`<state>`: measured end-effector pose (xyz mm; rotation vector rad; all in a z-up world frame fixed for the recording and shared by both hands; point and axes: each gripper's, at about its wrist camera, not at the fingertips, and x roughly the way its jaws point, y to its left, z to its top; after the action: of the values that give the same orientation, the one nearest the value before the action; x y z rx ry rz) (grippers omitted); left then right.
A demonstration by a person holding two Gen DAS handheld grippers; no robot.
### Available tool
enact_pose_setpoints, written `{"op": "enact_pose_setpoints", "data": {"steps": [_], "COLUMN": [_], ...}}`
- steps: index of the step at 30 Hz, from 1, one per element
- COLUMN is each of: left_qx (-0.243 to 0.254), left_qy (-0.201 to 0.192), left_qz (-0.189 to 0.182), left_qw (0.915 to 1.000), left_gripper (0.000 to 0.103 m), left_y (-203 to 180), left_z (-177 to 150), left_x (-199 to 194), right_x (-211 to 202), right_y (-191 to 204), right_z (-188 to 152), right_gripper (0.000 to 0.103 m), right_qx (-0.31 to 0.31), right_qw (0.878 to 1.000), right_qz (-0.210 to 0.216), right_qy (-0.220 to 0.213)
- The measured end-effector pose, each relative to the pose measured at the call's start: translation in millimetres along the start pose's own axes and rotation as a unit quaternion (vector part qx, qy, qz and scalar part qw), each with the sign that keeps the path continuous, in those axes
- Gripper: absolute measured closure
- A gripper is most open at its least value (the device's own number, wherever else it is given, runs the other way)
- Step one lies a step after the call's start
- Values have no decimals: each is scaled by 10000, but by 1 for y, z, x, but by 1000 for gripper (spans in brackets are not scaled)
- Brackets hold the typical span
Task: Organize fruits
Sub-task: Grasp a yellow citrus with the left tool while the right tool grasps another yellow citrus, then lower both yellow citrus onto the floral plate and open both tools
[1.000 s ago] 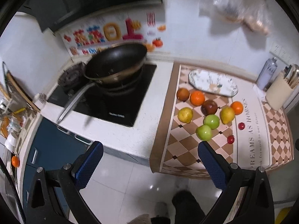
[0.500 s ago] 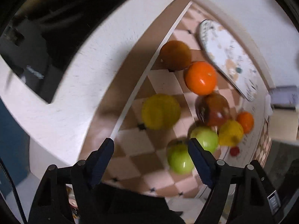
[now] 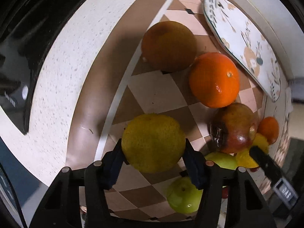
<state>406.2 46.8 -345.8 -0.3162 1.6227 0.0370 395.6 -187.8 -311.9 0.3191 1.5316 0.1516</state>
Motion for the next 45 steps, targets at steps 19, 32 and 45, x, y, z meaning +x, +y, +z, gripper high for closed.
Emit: {"op": "enact_pose_setpoints", "data": {"steps": [19,32,45], "left_qx": [913,835,577], "left_qy": [-956,203,764], "left_qz": [-605,-672,-634], "left_qw": [9894,9940,9934], "left_gripper": [47,47,47], "left_y": [-81,-142,-133], "left_z": [63,200,214], "left_x": [-149,-56,-26], "right_x": [-90,-21,8], "right_y": [16,-8,-2], "right_z": [61,194,221], "right_gripper": [38,38,37], "right_qx": [-2,-98,-508], "right_qw": [9953,9976,9974], "right_qz": [373,-136,-205], "right_qy": [-899,-669,-475]}}
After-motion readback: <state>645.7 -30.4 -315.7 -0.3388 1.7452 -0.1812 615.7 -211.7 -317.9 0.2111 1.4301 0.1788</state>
